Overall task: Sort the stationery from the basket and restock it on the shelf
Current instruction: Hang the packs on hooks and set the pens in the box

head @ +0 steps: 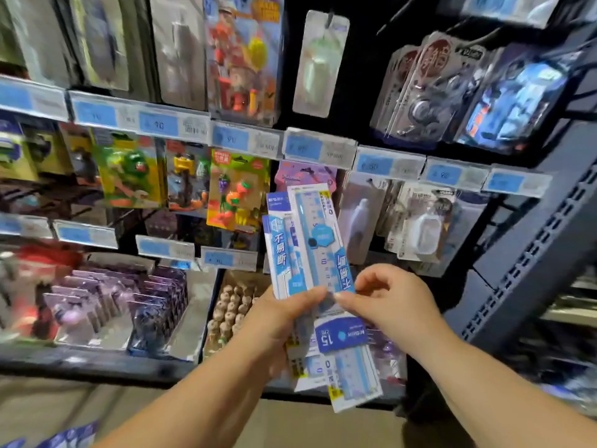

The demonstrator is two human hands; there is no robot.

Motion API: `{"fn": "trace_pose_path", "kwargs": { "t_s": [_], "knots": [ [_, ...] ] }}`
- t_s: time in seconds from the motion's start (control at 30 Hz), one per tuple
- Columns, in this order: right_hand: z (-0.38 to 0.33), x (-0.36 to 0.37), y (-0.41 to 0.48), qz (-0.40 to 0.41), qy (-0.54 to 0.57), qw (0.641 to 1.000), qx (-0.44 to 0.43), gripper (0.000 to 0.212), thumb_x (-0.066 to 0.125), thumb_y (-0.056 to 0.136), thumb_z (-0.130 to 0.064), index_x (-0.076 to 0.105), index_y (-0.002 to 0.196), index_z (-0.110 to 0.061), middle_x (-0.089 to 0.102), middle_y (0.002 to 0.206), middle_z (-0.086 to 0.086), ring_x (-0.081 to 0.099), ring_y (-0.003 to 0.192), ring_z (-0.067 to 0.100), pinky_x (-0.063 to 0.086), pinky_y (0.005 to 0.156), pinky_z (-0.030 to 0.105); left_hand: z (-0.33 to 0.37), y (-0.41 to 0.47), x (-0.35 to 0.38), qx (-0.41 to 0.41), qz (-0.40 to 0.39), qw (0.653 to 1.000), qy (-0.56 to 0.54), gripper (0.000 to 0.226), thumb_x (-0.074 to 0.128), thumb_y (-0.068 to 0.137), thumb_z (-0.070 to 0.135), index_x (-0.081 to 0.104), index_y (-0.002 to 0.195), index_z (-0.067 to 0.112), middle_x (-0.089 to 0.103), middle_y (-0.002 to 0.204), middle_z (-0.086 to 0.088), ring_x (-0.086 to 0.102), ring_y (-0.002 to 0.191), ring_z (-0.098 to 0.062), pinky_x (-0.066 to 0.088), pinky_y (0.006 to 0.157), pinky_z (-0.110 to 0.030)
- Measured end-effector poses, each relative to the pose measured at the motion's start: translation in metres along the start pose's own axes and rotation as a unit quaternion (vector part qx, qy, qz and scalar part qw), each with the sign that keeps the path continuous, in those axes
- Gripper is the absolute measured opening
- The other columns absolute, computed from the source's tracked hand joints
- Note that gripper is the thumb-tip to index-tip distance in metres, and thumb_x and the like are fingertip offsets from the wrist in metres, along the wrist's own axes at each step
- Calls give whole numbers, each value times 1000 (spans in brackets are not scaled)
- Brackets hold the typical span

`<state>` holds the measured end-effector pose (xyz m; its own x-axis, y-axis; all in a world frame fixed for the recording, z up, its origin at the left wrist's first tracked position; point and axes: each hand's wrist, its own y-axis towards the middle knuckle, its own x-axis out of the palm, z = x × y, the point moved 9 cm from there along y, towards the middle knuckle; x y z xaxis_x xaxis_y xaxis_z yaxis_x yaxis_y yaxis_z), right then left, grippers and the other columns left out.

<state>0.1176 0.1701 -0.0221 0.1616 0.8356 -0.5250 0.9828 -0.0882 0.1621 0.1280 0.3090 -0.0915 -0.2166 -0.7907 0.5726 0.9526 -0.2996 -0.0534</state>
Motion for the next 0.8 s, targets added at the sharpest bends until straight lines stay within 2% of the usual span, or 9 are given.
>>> {"fn": "trace_pose_path", "kwargs": {
  "t_s": [0.13, 0.17, 0.23, 0.27, 0.33, 0.47, 0.53, 0.63, 0.8],
  "knots": [
    [18, 9, -3, -39, -10, 998, 41, 31, 84, 73, -25, 62, 74, -3, 64, 56, -6, 54, 47, 0, 42, 47, 15, -12, -1, -3, -15, -9, 1000, -21, 49, 65, 77, 6, 56, 125, 10, 73, 109, -15, 73, 91, -24, 60, 66, -34],
    [22, 11, -5, -53, -6, 997, 56, 32, 82, 75, -26, 61, 76, -2, 67, 58, -4, 58, 49, 1, 44, 48, 18, -14, 0, -2, -20, -15, 1000, -17, 50, 67, 79, 5, 55, 127, 10, 72, 113, -15, 72, 95, -26, 61, 70, -36],
    [30, 10, -8, -72, -1, 994, 82, 35, 79, 78, -29, 60, 80, 0, 73, 69, 1, 70, 63, 11, 56, 59, 29, -21, 2, -2, -29, -21, 999, 0, 55, 74, 78, 9, 54, 130, 10, 70, 116, -15, 70, 102, -30, 60, 77, -41],
    [33, 8, -9, -74, -4, 993, 90, 35, 77, 80, -30, 59, 82, 1, 74, 74, 3, 73, 69, 17, 58, 66, 35, -23, 3, -2, -34, -24, 999, 9, 59, 74, 75, 13, 54, 130, 10, 70, 117, -16, 69, 104, -32, 59, 81, -44],
    [35, 5, -12, -80, -7, 992, 98, 31, 73, 83, -31, 59, 80, -3, 75, 79, 7, 72, 73, 22, 56, 67, 38, -28, 3, 1, -48, -30, 998, 8, 61, 72, 72, 19, 55, 130, 11, 69, 117, -17, 68, 105, -35, 56, 87, -49],
    [37, 14, -20, -138, 56, 983, 110, 18, 61, 94, -25, 59, 84, -10, 73, 82, 8, 58, 57, 8, 43, 50, 21, -32, -2, 11, -82, -44, 995, -30, 55, 78, 75, 19, 59, 127, 12, 70, 113, -20, 71, 90, -31, 61, 73, -44],
    [38, 17, -21, -147, 93, 978, 112, 15, 56, 96, -19, 57, 85, -9, 70, 79, 7, 55, 54, 5, 42, 47, 17, -33, -5, 13, -96, -43, 994, -36, 54, 73, 74, 24, 61, 125, 12, 71, 111, -20, 71, 90, -31, 61, 74, -45],
    [36, 20, -24, -159, 102, 977, 101, 15, 52, 98, -17, 57, 85, -11, 70, 84, 10, 59, 66, 13, 45, 52, 19, -36, -10, 12, -124, -37, 991, -35, 55, 77, 75, 30, 62, 124, 10, 70, 112, -21, 69, 93, -33, 58, 84, -47],
    [35, 21, -23, -170, 71, 980, 81, 12, 50, 99, -22, 56, 100, -12, 73, 100, 7, 70, 85, 16, 54, 62, 27, -38, -12, 9, -124, -42, 990, -60, 47, 67, 75, 24, 64, 120, 11, 73, 105, -19, 73, 79, -28, 61, 72, -44]
  ]
}}
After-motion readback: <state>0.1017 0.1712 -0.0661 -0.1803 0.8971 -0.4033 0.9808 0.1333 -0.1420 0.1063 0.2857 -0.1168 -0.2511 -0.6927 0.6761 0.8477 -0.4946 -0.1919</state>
